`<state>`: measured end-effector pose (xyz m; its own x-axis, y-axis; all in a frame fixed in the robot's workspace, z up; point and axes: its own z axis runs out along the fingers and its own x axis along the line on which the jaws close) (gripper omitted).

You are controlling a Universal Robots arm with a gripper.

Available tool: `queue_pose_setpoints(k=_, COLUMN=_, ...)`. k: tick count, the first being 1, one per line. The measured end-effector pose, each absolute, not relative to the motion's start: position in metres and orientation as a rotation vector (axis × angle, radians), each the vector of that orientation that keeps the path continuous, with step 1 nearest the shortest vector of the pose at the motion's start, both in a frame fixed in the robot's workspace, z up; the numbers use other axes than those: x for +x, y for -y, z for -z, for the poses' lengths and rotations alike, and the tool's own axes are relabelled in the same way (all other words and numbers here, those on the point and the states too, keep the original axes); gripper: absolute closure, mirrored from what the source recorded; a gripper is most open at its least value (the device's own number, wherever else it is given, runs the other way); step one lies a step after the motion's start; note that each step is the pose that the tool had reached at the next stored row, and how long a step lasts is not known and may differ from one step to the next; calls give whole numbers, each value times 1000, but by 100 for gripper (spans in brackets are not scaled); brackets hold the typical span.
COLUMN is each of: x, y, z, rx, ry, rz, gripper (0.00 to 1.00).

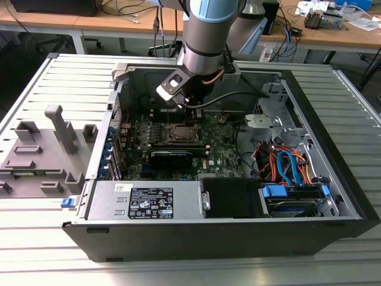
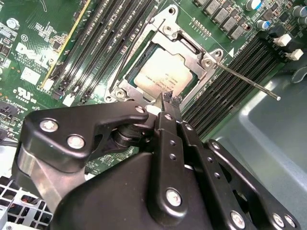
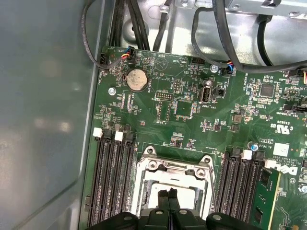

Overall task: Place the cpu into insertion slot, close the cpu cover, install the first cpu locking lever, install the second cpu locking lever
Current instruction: 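Close the cpu cover, then install the first cpu locking lever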

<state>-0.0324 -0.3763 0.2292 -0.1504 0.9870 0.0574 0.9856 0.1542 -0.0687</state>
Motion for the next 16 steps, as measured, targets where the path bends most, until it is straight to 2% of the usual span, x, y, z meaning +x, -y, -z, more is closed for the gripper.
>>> queue_pose_setpoints(k=16, x=-32, y=376, z=-229, rx=-1921, ry=2373, rz=-27, gripper=89)
